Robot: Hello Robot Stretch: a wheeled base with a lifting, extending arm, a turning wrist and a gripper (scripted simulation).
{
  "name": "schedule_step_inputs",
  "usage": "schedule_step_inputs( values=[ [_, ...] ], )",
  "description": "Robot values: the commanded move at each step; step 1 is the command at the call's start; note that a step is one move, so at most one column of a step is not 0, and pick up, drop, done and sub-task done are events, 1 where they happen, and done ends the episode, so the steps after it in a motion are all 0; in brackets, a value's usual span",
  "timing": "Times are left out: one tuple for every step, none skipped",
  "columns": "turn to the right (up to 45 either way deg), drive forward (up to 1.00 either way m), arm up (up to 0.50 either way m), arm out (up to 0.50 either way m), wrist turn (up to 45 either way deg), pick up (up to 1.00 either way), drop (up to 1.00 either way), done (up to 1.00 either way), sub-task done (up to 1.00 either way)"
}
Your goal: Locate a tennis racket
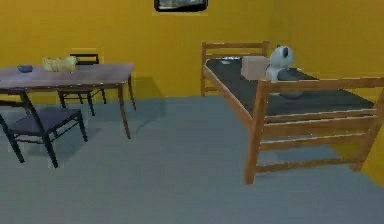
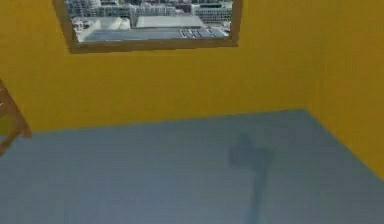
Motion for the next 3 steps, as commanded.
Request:
schedule_step_inputs(
  values=[
    [0.0, 1.0, 0.0, 0.0, 0.0, 0.0, 0.0, 0.0, 0.0],
    [0.0, 1.0, 0.0, 0.0, 0.0, 0.0, 0.0, 0.0, 0.0],
    [0.0, 0.85, 0.0, 0.0, 0.0, 0.0, 0.0, 0.0, 0.0]
  ],
)
